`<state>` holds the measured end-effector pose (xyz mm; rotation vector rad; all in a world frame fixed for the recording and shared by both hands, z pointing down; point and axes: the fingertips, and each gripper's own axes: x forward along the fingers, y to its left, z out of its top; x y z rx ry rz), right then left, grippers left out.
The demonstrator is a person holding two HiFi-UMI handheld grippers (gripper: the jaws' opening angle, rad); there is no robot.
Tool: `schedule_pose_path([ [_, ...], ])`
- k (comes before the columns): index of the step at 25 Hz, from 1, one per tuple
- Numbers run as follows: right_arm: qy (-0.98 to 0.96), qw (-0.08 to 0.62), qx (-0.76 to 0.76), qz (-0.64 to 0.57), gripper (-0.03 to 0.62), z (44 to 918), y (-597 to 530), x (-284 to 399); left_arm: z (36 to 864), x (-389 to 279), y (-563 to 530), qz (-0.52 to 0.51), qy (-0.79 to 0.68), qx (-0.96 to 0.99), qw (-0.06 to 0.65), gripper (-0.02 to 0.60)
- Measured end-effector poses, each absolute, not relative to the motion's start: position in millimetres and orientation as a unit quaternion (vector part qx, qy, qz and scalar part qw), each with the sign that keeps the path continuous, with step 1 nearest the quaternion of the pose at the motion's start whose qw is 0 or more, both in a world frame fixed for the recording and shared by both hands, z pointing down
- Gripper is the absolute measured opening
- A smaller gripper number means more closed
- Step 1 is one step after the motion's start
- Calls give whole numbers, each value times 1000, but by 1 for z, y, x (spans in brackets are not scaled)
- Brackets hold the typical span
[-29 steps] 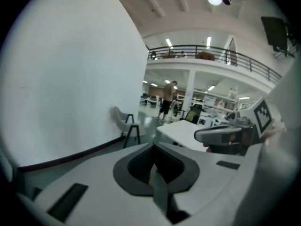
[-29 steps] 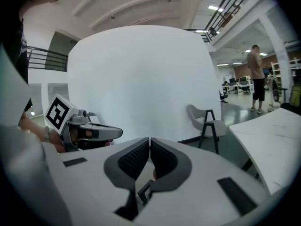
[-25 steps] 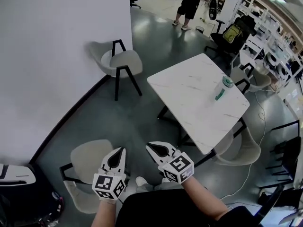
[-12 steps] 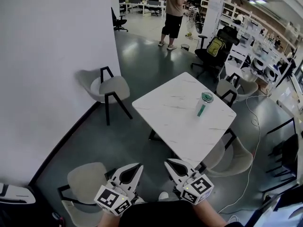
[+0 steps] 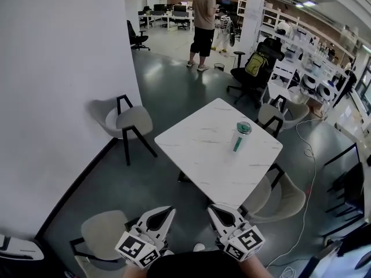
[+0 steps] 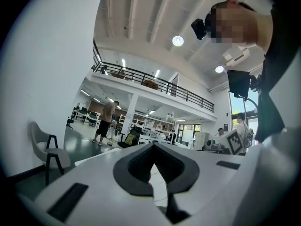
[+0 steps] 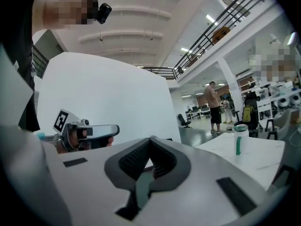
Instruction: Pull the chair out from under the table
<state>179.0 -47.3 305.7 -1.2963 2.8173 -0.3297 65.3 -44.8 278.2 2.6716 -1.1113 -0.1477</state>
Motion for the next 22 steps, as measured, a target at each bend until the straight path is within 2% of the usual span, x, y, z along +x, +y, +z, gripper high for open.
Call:
schedule_pose_path([
  [6, 904, 7, -417, -100, 14, 305, -55, 179, 275, 59, -56, -88, -383, 908, 145, 3],
  [22, 903, 1, -416, -107, 14, 315, -72, 174, 288, 73, -63, -49, -350, 926, 135, 3],
])
